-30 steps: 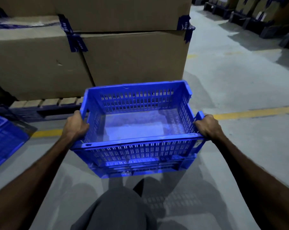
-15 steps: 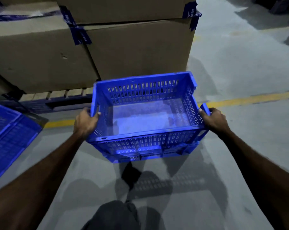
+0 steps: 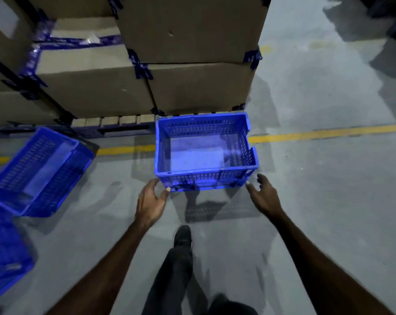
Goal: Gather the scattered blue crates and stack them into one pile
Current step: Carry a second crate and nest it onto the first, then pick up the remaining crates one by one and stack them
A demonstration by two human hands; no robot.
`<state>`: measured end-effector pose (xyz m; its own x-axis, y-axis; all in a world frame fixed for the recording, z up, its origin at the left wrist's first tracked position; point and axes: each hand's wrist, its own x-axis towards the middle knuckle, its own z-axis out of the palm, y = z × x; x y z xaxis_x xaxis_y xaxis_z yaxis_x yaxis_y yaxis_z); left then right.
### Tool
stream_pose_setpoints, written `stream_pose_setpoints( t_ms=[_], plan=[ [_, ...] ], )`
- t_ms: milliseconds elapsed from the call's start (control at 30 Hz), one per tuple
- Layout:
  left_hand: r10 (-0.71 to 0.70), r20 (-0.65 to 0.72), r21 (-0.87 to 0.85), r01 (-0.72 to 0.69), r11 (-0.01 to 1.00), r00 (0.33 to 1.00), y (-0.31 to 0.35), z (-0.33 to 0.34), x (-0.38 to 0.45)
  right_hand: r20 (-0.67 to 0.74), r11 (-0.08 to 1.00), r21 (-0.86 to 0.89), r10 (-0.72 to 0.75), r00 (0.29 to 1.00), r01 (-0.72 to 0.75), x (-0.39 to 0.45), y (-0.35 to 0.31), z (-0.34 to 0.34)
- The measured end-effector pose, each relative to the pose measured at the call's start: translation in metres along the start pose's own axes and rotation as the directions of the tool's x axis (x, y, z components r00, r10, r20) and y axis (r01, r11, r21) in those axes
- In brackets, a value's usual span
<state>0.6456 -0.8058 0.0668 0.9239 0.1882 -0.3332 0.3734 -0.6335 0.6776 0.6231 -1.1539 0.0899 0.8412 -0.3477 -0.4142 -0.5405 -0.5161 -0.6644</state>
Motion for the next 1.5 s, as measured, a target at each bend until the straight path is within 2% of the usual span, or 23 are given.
stream_pose_setpoints(
  t_ms=[200,367,600,833,933,1133,1333,1500],
  plan=[
    [0.038,0.048,-0.030,-0.037,0.999,0.998,0.052,-0.079,-0.160,0.032,0.996,0.034,-0.082,0.996,0.080,-0.151,-0.050,-0.056],
    [0.019,-0.035,-0.118,-0.023,0.993,0.999,0.070,-0.128,-0.260,0.049,0.988,0.037,-0.151,0.987,0.149,-0.238,-0.071,-0.079],
    [-0.043,-0.082,-0.126,0.032,0.991,0.996,0.026,-0.175,-0.351,0.138,0.960,0.033,-0.280,0.950,0.278,-0.319,-0.086,-0.063],
    [-0.125,-0.231,-0.203,0.077,0.976,0.965,-0.044,-0.245,-0.412,0.257,0.902,0.012,-0.420,0.870,0.432,-0.389,-0.133,-0.010],
    [-0.186,-0.344,-0.268,0.094,0.959,0.920,-0.080,-0.277,-0.446,0.338,0.861,-0.017,-0.474,0.813,0.509,-0.424,-0.156,0.024],
    [-0.363,-0.513,-0.405,0.154,0.901,0.777,-0.181,-0.342,-0.552,0.501,0.746,0.009,-0.580,0.642,0.666,-0.523,-0.201,0.116],
    [-0.514,-0.624,-0.505,0.197,0.840,0.589,-0.286,-0.396,-0.655,0.615,0.709,0.095,-0.594,0.519,0.699,-0.646,-0.231,0.218],
    [-0.560,-0.663,-0.536,0.207,0.819,0.497,-0.352,-0.434,-0.714,0.666,0.667,0.134,-0.608,0.432,0.733,-0.730,-0.254,0.285]
  ],
)
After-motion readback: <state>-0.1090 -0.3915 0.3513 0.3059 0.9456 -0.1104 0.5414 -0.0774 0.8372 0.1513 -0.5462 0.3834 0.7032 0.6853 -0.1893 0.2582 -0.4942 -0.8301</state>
